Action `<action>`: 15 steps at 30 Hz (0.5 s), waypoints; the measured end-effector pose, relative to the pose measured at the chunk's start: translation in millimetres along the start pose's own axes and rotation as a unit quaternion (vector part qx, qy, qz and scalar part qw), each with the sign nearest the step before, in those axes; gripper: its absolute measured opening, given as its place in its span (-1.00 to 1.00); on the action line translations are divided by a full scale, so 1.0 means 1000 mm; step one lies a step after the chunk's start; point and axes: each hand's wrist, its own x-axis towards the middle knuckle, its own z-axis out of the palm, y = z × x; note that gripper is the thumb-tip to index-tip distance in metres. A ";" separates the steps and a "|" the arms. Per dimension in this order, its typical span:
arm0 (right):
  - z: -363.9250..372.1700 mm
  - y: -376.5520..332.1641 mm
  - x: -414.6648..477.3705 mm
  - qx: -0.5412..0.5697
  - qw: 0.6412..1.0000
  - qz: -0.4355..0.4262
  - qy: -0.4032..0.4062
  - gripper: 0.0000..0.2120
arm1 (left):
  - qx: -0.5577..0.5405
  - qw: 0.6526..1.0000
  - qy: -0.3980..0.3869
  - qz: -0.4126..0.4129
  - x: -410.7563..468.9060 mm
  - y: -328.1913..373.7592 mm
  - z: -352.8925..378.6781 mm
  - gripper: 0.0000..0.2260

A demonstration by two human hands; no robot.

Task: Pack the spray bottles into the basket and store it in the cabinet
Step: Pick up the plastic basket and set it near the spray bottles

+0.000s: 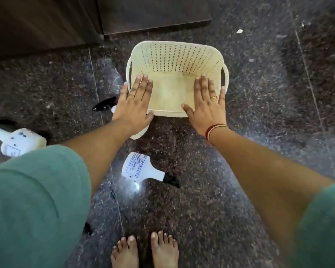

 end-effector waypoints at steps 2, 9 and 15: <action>0.007 0.007 0.010 -0.024 1.000 -0.006 0.011 -0.28 | 0.002 1.000 0.003 -0.002 0.007 -0.002 0.012 -0.29; 0.033 0.023 0.025 0.025 0.998 0.057 0.007 -0.29 | -0.010 1.000 0.010 0.002 0.012 -0.003 0.036 -0.30; 0.035 0.025 0.022 0.077 0.992 0.082 0.054 -0.28 | -0.044 0.998 0.043 -0.001 0.015 -0.010 0.025 -0.22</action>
